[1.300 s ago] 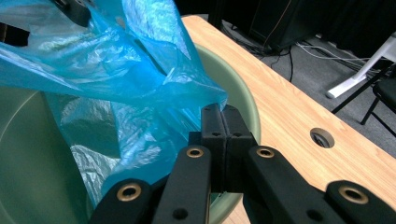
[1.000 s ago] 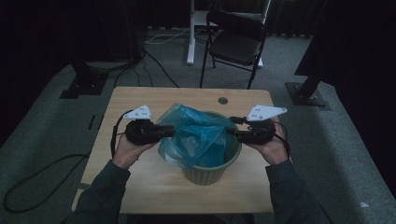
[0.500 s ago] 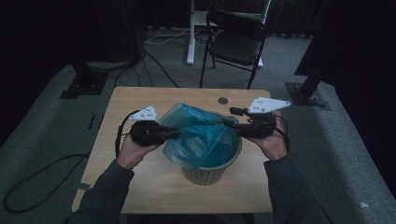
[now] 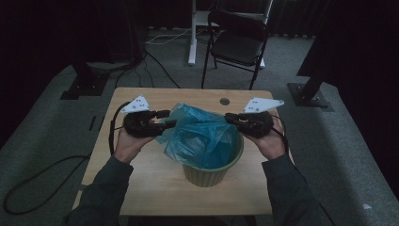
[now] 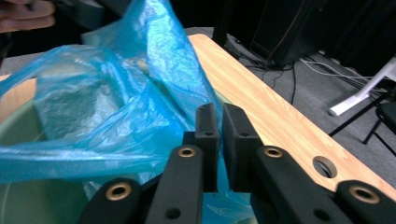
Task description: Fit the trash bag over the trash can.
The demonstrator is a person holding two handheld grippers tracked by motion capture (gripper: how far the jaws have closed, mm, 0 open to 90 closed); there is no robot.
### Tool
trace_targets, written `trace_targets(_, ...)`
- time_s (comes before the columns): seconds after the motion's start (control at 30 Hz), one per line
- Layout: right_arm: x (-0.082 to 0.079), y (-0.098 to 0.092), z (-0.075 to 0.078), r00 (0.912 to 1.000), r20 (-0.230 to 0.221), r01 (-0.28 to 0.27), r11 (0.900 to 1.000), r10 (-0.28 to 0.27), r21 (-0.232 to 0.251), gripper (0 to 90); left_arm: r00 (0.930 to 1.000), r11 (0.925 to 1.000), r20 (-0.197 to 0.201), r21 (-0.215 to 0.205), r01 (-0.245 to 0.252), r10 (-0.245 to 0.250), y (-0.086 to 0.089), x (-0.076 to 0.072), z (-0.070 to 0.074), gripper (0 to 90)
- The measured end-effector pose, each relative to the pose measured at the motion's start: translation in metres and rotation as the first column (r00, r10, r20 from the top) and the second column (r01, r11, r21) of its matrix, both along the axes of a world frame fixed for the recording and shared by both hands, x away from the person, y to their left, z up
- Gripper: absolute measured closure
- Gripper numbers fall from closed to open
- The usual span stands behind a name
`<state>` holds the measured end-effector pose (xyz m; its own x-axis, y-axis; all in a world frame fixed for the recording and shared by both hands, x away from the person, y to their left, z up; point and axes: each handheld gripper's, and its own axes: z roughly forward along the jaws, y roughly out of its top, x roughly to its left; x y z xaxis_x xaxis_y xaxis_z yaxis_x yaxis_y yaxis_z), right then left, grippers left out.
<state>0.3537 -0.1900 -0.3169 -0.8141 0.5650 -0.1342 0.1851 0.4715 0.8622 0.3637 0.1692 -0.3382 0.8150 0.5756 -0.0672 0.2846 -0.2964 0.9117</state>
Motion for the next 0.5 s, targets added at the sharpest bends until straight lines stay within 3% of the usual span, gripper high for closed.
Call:
trace_targets(0.13,0.000,0.002,-0.001,0.9998,-0.007,-0.018,1.000,0.018,-0.004,89.0,0.9989,0.9984,0.010,0.032,-0.046,0.046,-0.007,0.012,-0.003,44.4)
trace_targets(0.2,0.000,0.003,-0.002,0.9996,-0.009,-0.026,1.000,0.026,-0.011,88.9,0.9996,0.9993,-0.009,0.026,-0.026,0.026,-0.010,0.018,-0.006,47.0)
trace_targets(0.27,0.001,0.004,-0.003,0.9997,-0.012,-0.023,1.000,0.023,-0.017,88.7,0.9997,0.9991,-0.007,0.036,0.022,-0.022,-0.014,0.019,-0.006,65.2)
trace_targets(0.33,0.002,0.005,-0.003,0.9994,-0.019,-0.028,0.999,0.027,-0.022,82.4,0.9990,0.9985,-0.004,0.032,0.044,-0.044,-0.018,0.017,-0.004,78.7)
trace_targets(0.4,0.002,0.007,-0.003,0.9994,-0.015,-0.032,0.999,0.032,-0.024,74.8,0.9987,0.9985,-0.004,0.020,0.051,-0.051,-0.019,0.017,-0.002,87.1)
trace_targets(0.5,-0.002,0.009,-0.001,0.9992,0.004,-0.039,0.999,0.039,-0.009,69.0,0.9989,0.9989,-0.008,0.008,0.046,-0.046,-0.020,0.018,0.000,89.4)
